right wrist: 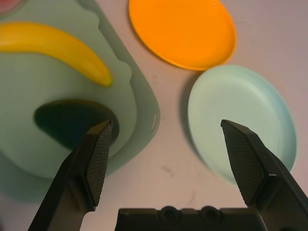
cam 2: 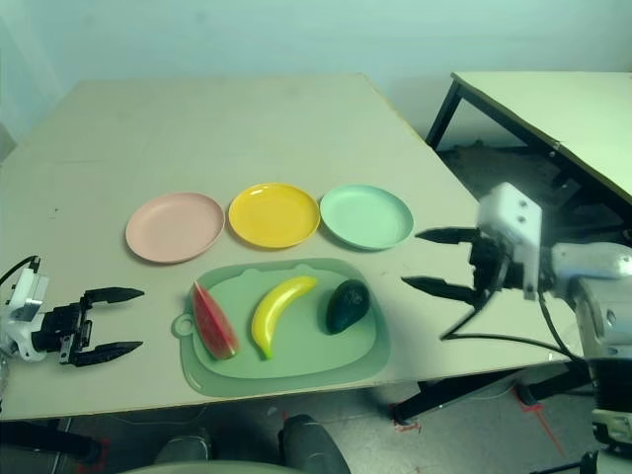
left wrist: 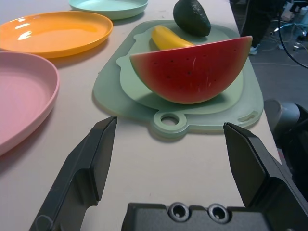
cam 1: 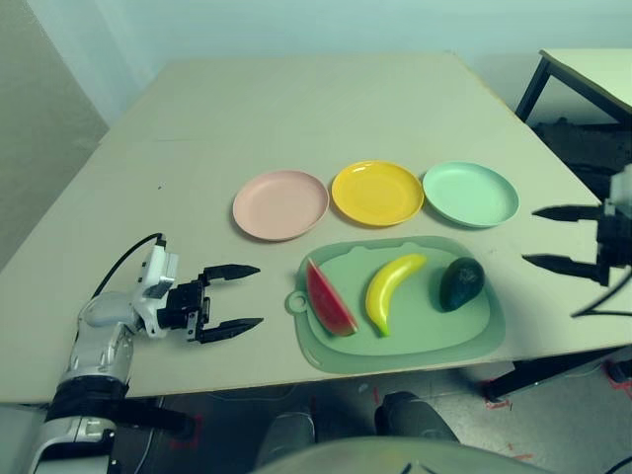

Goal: Place the fruits into color-matched plates.

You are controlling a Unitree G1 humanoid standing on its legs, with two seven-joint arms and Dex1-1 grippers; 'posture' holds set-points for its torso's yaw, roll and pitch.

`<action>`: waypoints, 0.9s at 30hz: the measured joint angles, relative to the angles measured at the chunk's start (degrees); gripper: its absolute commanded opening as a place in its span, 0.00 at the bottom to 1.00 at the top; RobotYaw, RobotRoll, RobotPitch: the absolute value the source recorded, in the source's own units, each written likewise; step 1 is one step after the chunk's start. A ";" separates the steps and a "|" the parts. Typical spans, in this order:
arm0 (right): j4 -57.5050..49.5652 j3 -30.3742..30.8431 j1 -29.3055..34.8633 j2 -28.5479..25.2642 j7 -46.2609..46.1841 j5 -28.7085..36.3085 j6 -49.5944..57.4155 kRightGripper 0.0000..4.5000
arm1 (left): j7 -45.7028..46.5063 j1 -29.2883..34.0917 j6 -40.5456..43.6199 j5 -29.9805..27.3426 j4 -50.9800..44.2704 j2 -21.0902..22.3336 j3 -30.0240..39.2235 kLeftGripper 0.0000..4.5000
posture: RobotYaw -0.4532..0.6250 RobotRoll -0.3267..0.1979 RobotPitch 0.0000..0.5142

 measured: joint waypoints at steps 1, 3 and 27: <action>-1.79 2.10 -0.43 0.01 -0.03 -1.03 0.51 1.00 | 0.07 0.26 -0.29 0.04 0.11 0.00 0.04 1.00 | 0.36 0.62 0.02; -3.52 5.77 -1.60 0.02 0.35 -3.41 -0.04 1.00 | 0.13 0.87 -0.76 0.16 0.19 0.01 0.08 1.00 | 0.36 0.62 0.03; -2.49 23.27 -13.09 -1.00 17.68 -21.83 -27.30 1.00 | 2.70 4.14 2.72 0.18 -6.53 1.01 0.11 1.00 | 0.37 0.62 0.09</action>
